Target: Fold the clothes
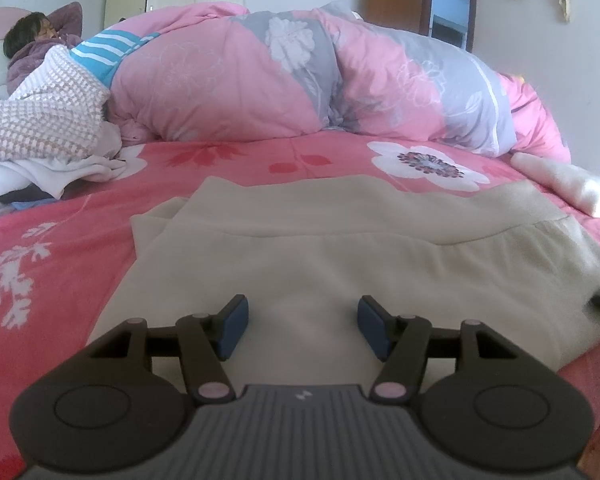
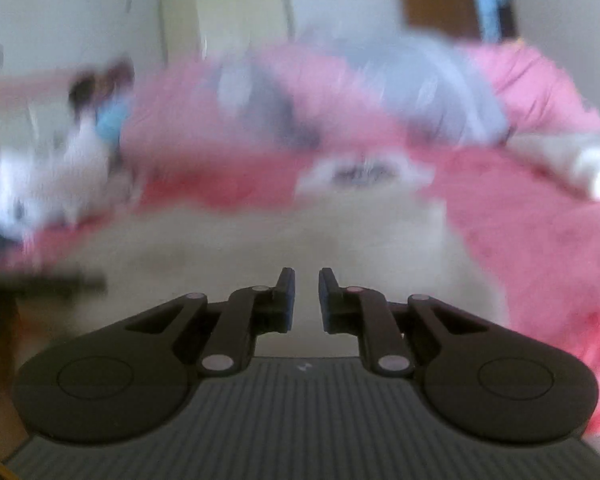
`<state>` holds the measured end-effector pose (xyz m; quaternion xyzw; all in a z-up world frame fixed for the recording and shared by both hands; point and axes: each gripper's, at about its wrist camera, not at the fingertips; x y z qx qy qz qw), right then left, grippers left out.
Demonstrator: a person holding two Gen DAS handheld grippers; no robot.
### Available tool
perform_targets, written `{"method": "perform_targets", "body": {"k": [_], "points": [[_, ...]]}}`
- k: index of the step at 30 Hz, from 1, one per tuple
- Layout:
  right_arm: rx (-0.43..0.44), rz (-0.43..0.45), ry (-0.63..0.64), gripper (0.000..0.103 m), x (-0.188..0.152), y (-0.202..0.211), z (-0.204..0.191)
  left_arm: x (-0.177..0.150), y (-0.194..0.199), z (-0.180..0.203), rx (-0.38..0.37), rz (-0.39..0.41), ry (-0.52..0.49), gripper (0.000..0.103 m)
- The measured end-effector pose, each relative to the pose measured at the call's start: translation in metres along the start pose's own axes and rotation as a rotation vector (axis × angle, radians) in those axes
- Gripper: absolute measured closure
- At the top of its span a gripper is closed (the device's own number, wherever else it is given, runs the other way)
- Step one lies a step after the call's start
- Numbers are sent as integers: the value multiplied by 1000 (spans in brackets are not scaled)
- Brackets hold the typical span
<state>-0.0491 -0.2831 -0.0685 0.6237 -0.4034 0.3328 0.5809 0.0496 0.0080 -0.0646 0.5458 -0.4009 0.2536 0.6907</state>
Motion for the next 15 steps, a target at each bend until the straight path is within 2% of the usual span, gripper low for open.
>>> {"method": "perform_targets", "body": {"k": [2,5,7,9,11,15], "points": [[-24,-19,21,92,-22,-16,2,0,3,1,2,1,-9,41],[-27,-44,18,92,-12,-15,4,4,16,8,13,33,-49,44],[-28,-50,23,92,-11,-18,7,7,30,21,-8,86,-107,43],[-26,-41,10,92,-13,-20,9,6,40,36,-43,106,-166,42],[-27,-41,-2,92,-15,-20,8,0,40,51,-78,85,-218,42],[-34,-53,-12,92,-15,-14,-4,-23,21,67,-37,10,-257,41]]}}
Point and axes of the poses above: each gripper's, at about its wrist camera, not at the fingertips, and y roughly against the way its jaws point, z to its right, x to its top, and after that the axes turned 1 degree about y, right-handed
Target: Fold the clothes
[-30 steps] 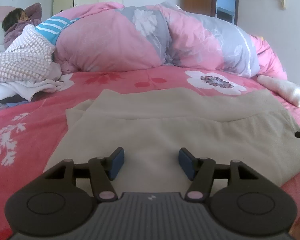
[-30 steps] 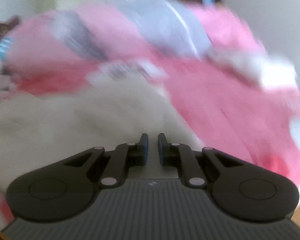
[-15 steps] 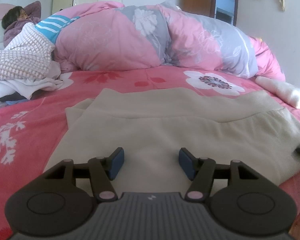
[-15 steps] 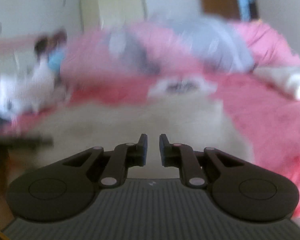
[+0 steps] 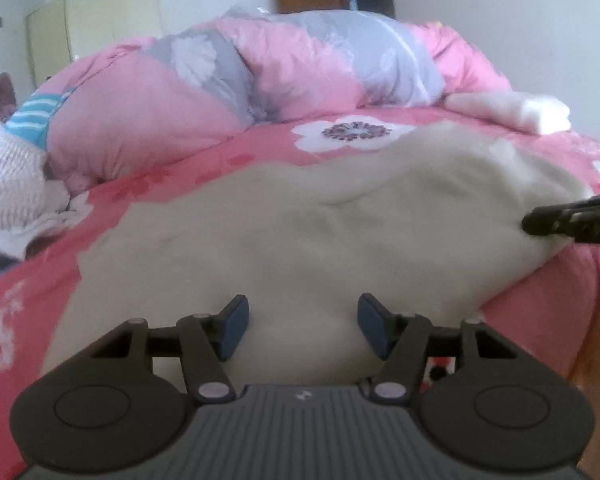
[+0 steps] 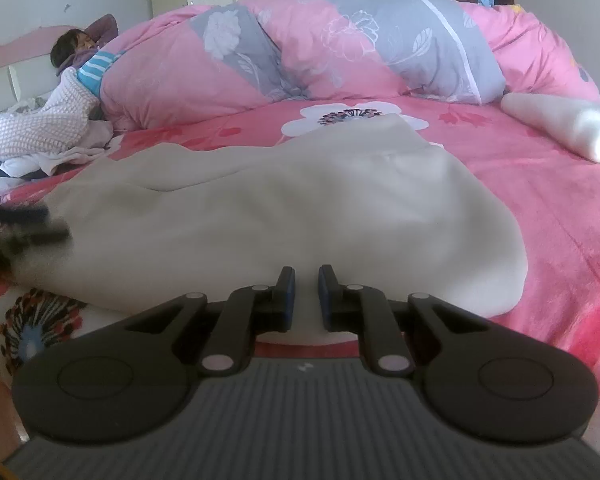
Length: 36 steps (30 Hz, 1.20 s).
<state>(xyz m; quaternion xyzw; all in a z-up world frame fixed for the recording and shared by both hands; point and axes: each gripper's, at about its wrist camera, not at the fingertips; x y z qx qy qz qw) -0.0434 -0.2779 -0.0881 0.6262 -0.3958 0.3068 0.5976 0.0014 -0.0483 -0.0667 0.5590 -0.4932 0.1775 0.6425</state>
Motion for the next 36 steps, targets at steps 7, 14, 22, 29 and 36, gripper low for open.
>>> {"method": "perform_targets", "body": {"k": [7,14,22,29,36], "points": [[118,82,62,88,20,21,-37,2,0,0,-1,-16,13,41],[215,27,213,91,-19,-16,-76,4,0,-5,-17,-29,47,41],[219,-4,178,91,-8,-12,-78,22,27,-26,96,1,133,42],[322,100,270,90,4,3,-110,8,9,-50,150,-106,267,42],[314,12,298,90,-12,-26,-120,5,8,-54,148,-101,269,41]]}}
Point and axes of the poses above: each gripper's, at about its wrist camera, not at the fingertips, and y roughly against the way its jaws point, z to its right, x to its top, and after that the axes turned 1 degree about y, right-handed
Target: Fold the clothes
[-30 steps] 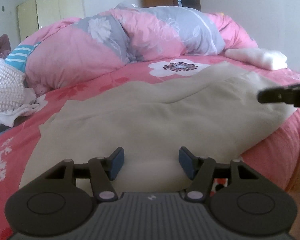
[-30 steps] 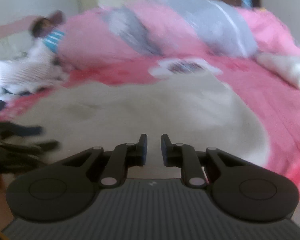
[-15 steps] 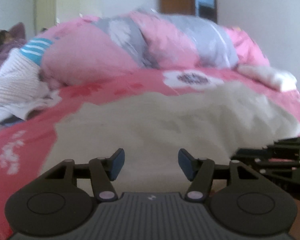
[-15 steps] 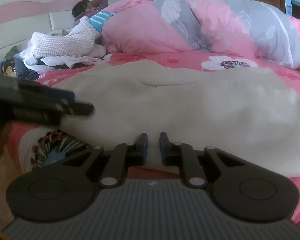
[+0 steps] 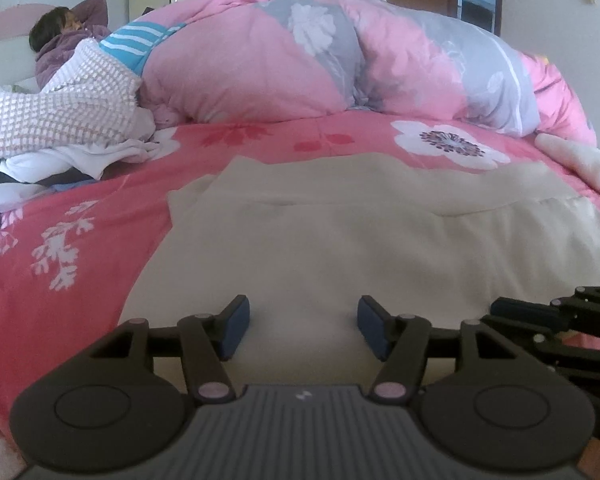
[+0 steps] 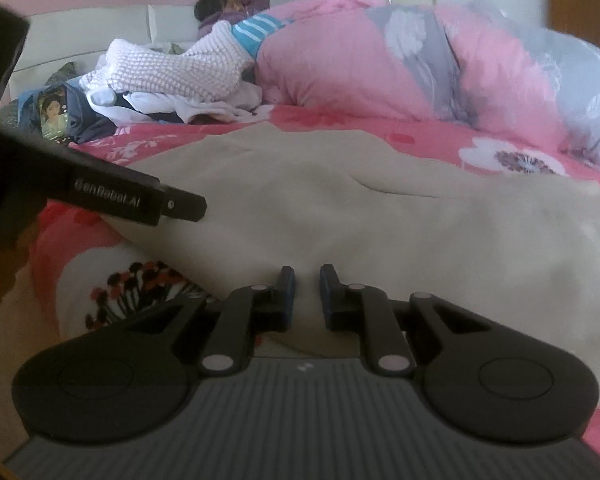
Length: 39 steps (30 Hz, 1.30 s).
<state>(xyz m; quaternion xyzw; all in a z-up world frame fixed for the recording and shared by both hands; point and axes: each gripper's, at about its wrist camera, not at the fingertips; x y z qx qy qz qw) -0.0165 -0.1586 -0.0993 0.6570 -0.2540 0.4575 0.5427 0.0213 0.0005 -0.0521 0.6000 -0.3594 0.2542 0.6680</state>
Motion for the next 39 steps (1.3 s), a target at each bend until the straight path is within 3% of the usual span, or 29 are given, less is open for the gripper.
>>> {"method": "perform_targets", "body": {"k": [4,7,10,12,16,20,22,24,28,31,35,39], "points": [[10,2,1,89,13,8,0,-2,1,2,3,3,-5,41],[55,76,44,89,24,17,-9,-3,1,1,0,4,-3,40],[78,8,73,88,17,-3,-14,-3,0,0,-7,2,-1,40],[87,20,53,88,6,-13,-11,-3,4,-4,-14,11,8,41],[91,-20,22,88,27,-10,-8,-3,17,-17,3,47,41,41],[144,87,83,88,43,-3,-25,-8,24,-37,37,50,89,41],[168,64,123,88,40,-16,-34,-13,23,-47,50,40,111,43],[156,-19,159,87,28,-41,-42,-17,22,-55,61,30,133,42],[153,-18,110,87,50,-41,-43,-18,25,-66,62,41,155,41],[214,74,165,87,60,-31,-55,-19,24,-72,61,42,177,41],[215,11,247,88,36,-62,-70,-19,24,-76,66,41,192,41],[228,12,205,87,60,-56,-71,-17,27,-81,86,64,211,42]]}}
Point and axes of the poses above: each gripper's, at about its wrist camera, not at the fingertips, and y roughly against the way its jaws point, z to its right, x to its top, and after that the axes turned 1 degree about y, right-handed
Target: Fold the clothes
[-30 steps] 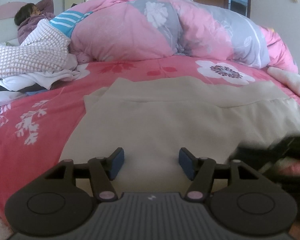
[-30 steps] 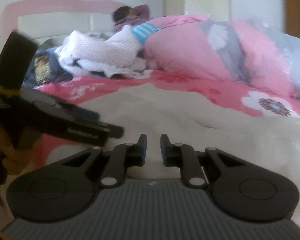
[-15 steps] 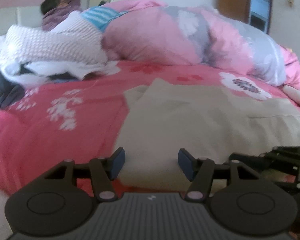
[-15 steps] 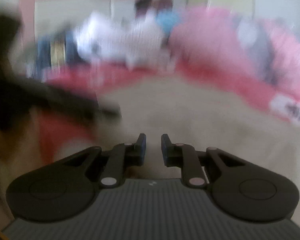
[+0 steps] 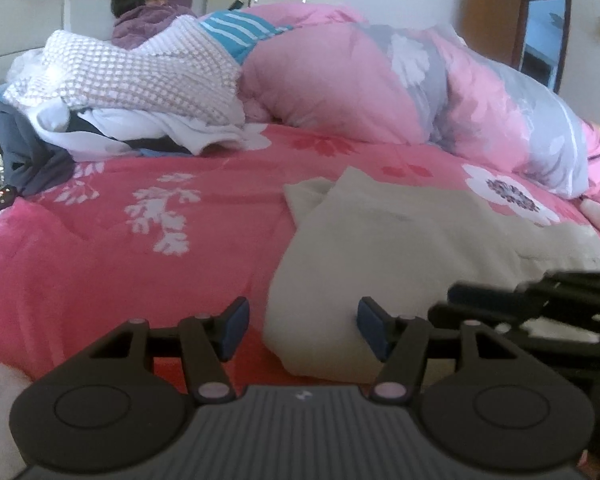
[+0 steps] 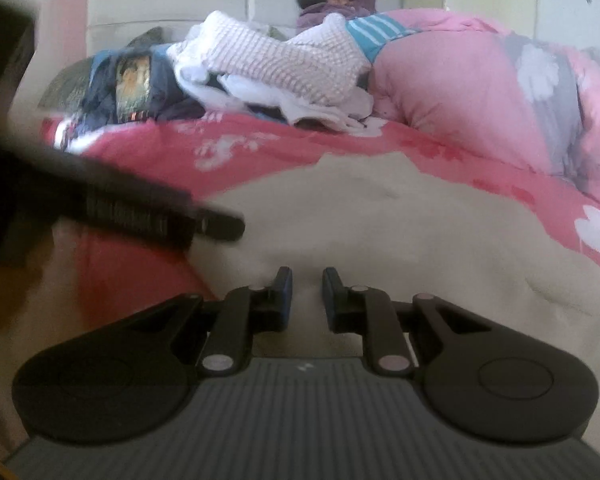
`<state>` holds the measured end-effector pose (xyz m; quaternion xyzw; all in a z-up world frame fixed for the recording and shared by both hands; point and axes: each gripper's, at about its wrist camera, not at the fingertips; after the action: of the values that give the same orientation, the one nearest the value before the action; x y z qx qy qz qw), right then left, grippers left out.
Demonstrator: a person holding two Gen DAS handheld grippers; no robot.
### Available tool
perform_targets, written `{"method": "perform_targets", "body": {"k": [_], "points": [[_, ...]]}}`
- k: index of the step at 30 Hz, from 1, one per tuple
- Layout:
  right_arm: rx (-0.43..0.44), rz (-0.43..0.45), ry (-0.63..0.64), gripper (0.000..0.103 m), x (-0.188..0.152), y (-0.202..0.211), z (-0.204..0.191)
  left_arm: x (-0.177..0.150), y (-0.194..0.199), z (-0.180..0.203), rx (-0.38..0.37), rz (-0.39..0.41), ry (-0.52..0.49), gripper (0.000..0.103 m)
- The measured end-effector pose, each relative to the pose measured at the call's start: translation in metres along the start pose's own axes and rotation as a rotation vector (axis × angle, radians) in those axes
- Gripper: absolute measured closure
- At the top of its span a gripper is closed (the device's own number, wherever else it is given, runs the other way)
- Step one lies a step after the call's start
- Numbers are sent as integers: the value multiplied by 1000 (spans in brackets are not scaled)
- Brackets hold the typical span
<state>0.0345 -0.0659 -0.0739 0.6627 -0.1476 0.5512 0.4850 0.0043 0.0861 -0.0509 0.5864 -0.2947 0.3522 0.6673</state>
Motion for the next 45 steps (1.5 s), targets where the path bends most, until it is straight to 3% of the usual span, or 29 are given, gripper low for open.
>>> {"method": "perform_targets", "body": {"k": [2,5,9,11,15,17,19,24,29,32,37,41,43,45], "points": [[20,51,40,87,6,1,-6,3,0,-5,17,7,19,43],[14,-14,89,88,-8,-26,-14,6,1,-15,42,11,55,43],[28,1,42,90,8,-26,-14,13,5,-29,84,36,85,43],[52,39,79,90,13,-27,-22,16,6,-36,99,45,108,43],[47,8,160,90,0,-57,-34,21,9,-45,123,59,127,43],[58,2,121,92,14,-52,-32,23,11,-48,135,70,129,43],[110,57,116,92,22,-42,-36,25,11,-49,140,72,135,43],[137,41,226,92,4,-65,-62,28,13,-42,136,81,113,43],[146,110,139,93,15,-26,-45,34,10,-15,39,103,38,42],[40,115,32,93,-1,14,-9,31,5,12,-57,106,-29,40],[-251,115,-224,91,-37,100,66,16,-16,58,-194,28,-135,40],[-473,104,-383,91,-63,152,110,0,-33,79,-185,-44,-188,39],[-548,17,-466,91,-82,151,132,-4,-34,83,-174,-33,-217,35],[-533,-6,-549,92,-100,150,149,-3,-35,84,-172,-41,-218,35]]}}
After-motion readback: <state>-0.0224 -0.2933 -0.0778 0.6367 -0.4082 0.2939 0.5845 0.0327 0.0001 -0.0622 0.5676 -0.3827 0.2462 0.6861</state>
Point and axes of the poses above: each gripper's, at about its wrist camera, not at the fingertips, and y roughly against the way its jaws point, z to its right, x to its top, and after that the axes turned 1 degree about y, right-handed
